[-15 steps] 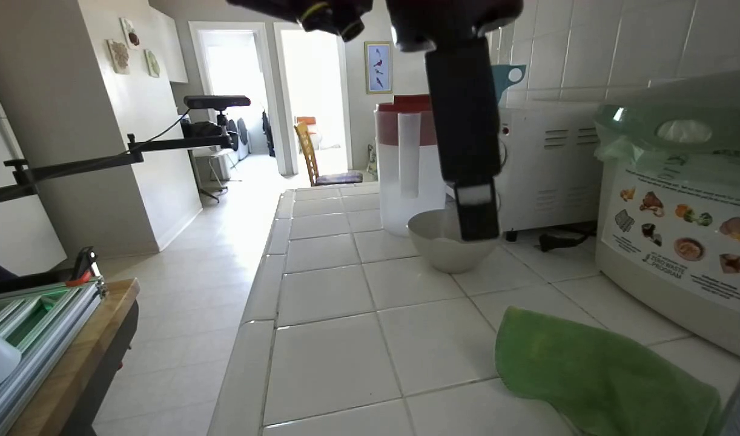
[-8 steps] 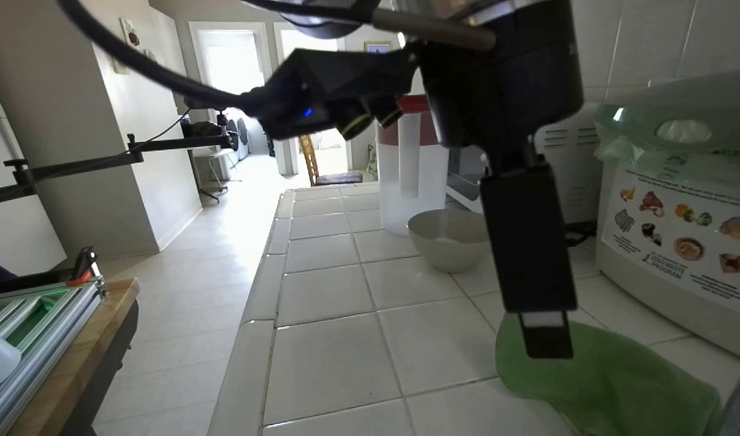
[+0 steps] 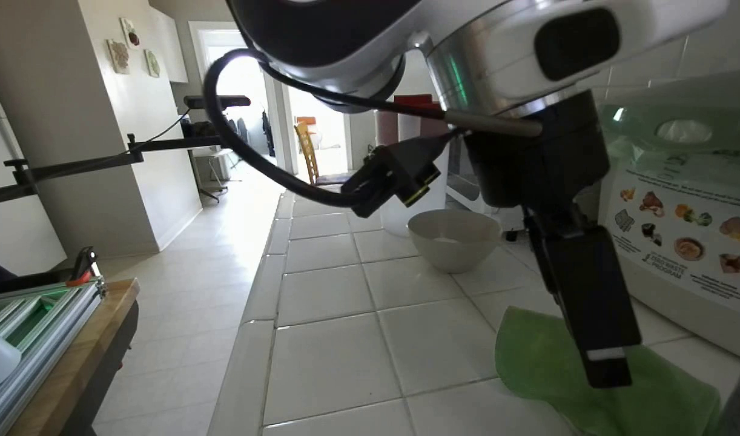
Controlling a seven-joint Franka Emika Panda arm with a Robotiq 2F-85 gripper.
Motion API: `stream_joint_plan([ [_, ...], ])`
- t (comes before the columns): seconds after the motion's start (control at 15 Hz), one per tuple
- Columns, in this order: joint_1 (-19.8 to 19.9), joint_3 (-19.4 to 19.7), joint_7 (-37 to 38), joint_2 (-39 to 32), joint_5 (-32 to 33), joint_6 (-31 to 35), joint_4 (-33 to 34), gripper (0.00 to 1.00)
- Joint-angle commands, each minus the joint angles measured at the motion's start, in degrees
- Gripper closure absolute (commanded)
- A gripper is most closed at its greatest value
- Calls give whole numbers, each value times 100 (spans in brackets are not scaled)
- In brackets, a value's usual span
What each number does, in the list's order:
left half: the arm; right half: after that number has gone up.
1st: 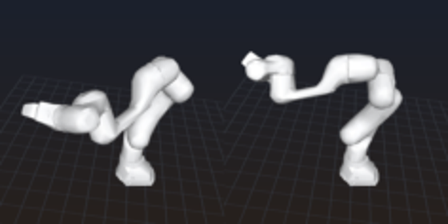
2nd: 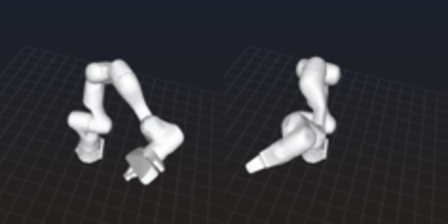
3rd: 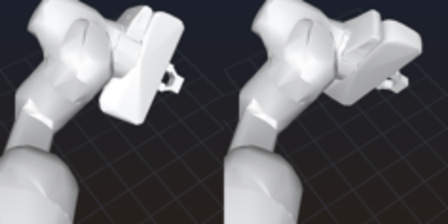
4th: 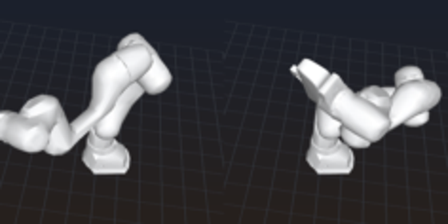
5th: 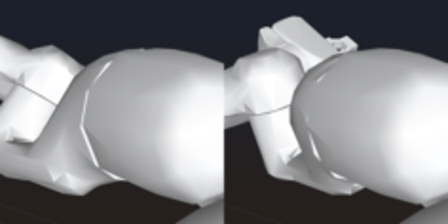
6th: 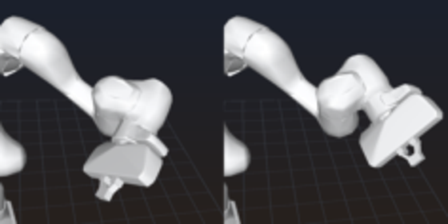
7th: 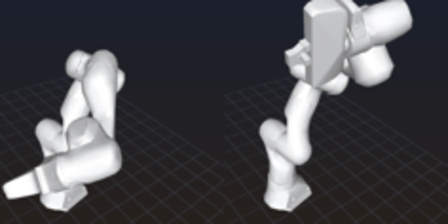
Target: Use the green towel to wipe around the oven knobs
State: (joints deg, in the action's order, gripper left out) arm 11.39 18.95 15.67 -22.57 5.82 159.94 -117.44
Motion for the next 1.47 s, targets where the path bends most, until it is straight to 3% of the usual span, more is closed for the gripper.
stream_joint_plan([
  [0.0,-53,-57,-85,-353,-108,143,380,0],
  [0.27,24,-230,-150,-696,-316,162,672,0],
  [0.6,157,-140,-118,-949,-438,139,823,0],
  [0.67,181,-115,-113,-970,-443,139,841,25],
  [0.8,222,-87,-111,-977,-451,144,869,32],
  [1.33,225,-60,-79,-949,-471,155,859,96],
  [1.4,215,-50,-70,-940,-464,164,844,99],
])
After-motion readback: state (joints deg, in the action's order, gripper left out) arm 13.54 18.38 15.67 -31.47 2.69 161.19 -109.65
